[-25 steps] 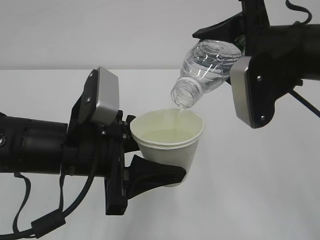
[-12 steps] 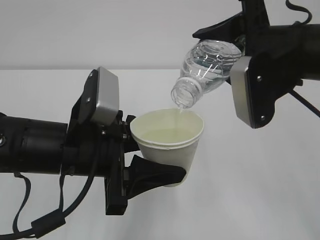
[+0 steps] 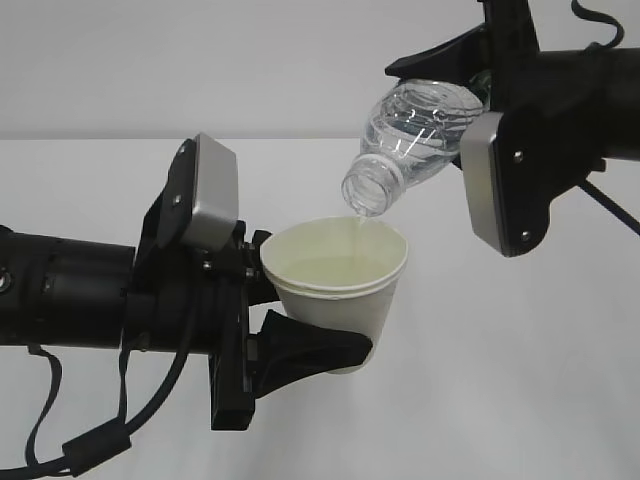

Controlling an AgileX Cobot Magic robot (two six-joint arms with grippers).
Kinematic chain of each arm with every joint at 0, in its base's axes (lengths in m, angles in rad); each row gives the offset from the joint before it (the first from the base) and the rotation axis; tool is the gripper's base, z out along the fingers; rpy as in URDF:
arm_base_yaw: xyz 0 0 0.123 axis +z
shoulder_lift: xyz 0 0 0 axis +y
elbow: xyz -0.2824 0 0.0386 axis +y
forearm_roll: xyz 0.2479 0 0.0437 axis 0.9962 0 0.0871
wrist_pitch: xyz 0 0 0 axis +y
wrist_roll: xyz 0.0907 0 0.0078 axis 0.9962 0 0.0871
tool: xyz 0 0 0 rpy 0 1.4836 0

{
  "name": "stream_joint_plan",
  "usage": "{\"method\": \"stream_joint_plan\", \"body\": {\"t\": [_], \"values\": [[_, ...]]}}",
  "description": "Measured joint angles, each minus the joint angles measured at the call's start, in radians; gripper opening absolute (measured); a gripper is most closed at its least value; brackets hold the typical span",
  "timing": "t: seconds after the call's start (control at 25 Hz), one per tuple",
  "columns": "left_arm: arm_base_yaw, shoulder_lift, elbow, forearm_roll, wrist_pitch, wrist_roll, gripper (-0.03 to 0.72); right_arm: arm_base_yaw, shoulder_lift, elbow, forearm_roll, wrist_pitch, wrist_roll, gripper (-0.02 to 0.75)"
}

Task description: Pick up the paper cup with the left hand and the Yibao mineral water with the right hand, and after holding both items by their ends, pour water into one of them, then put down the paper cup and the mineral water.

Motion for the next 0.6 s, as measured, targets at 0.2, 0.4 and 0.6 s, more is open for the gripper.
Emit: {"method": "stream_joint_plan", "body": {"t": [0.2, 0.4, 0.6], "values": [[0.0, 0.0, 0.0, 0.0, 0.001, 0.0, 0.421, 0.0, 0.0, 0.0, 0.0, 0.0, 0.0, 0.41], [0.0, 0.0, 0.0, 0.0, 0.001, 0.0, 0.421, 0.0, 0.0, 0.0, 0.0, 0.0, 0.001, 0.41], [0.0, 0.0, 0.0, 0.0, 0.001, 0.0, 0.421, 0.0, 0.0, 0.0, 0.0, 0.0, 0.016, 0.41]]}}
